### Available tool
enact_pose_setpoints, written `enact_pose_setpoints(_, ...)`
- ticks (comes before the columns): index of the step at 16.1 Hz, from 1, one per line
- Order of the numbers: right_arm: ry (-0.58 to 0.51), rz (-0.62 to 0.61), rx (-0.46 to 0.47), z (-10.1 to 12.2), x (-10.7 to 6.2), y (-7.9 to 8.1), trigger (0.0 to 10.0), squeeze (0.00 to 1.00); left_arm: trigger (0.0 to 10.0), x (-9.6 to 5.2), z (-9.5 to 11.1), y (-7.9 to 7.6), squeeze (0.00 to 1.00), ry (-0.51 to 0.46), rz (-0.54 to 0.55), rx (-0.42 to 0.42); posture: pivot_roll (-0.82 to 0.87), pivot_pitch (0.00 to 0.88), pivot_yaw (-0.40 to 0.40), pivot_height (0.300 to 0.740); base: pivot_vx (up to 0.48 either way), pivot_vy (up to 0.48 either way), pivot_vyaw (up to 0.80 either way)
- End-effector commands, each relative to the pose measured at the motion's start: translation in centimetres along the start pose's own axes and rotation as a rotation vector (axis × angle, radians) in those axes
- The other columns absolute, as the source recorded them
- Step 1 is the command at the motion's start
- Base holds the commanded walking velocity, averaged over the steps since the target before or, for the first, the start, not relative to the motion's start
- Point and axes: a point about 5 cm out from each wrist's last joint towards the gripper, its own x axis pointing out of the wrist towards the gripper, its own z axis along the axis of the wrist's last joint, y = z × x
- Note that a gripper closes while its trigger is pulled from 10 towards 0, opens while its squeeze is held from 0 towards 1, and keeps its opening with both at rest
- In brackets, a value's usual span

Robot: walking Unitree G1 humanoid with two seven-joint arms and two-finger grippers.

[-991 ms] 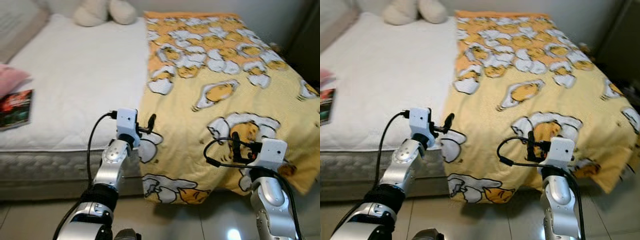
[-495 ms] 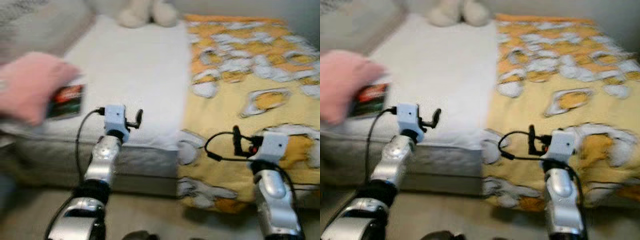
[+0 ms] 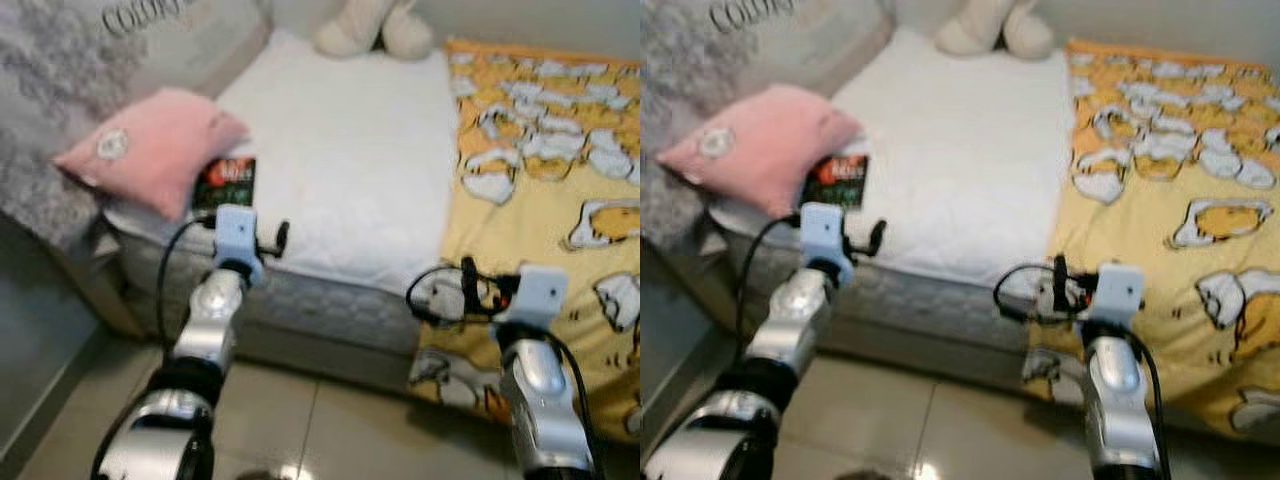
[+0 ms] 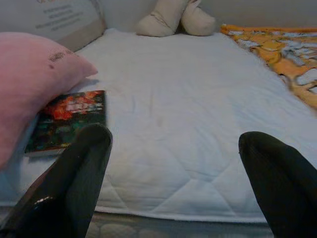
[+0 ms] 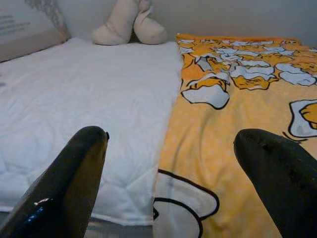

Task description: Clean up the room

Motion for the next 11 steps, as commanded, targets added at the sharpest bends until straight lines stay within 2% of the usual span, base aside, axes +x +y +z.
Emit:
enact_pose_setpoints(1, -0.007, -0.007, -0.019, -0.08, -0.11, -0.29, 10.0, 0.0, 10.0, 0.17, 0.3, -0.38, 0.0, -0.01, -0.033, 0.007, -0.04, 0.0, -0.006, 0.74, 0.0, 0.0, 0.0)
enact_pose_setpoints(5, -0.004, -0.006, -0.016, -0.21, -0.24, -0.31, 10.0, 0.0, 10.0, 0.25, 0.55, -1.06, 0.0, -0.028, -0.076, -0.006, -0.03, 0.0, 0.001, 0.74, 0.444, 0.0, 0.0)
enact_pose_setpoints(11, -0.001, -0.005, 0.0, -0.27, -0.22, -0.12, 10.0, 0.0, 10.0, 0.22, 0.51, -1.2, 0.0, -0.028, -0.086, -0.011, -0.03, 0.0, -0.004, 0.74, 0.469, 0.0, 0.07)
